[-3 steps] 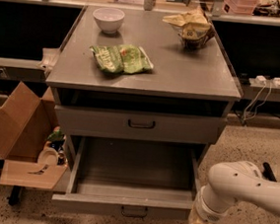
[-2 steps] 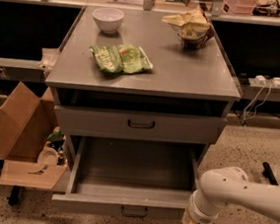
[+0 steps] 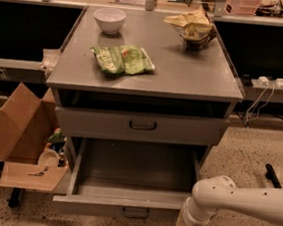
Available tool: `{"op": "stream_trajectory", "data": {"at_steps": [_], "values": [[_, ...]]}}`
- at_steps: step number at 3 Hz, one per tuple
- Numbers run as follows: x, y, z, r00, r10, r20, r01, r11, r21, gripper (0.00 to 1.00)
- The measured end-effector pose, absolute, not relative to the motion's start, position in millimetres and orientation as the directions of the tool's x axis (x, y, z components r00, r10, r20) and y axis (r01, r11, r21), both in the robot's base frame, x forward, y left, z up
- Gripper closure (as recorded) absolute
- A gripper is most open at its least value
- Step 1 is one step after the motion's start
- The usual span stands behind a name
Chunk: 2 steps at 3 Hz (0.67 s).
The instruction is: Close middle drawer
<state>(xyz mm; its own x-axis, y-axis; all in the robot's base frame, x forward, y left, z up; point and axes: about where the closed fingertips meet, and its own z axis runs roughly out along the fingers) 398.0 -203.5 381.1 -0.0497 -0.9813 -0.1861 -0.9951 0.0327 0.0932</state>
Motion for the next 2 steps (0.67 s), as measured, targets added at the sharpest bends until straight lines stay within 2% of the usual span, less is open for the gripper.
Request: {"op": "stream_trajectory", "data": {"at_steps": [1, 2], "values": [[397.3, -203.4, 381.3, -0.05, -0.981, -0.186, -0.995, 0.033, 0.093, 0.83], [397.3, -203.4, 381.3, -0.05, -0.981, -0.186, -0.995, 0.033, 0.093, 0.6]]}}
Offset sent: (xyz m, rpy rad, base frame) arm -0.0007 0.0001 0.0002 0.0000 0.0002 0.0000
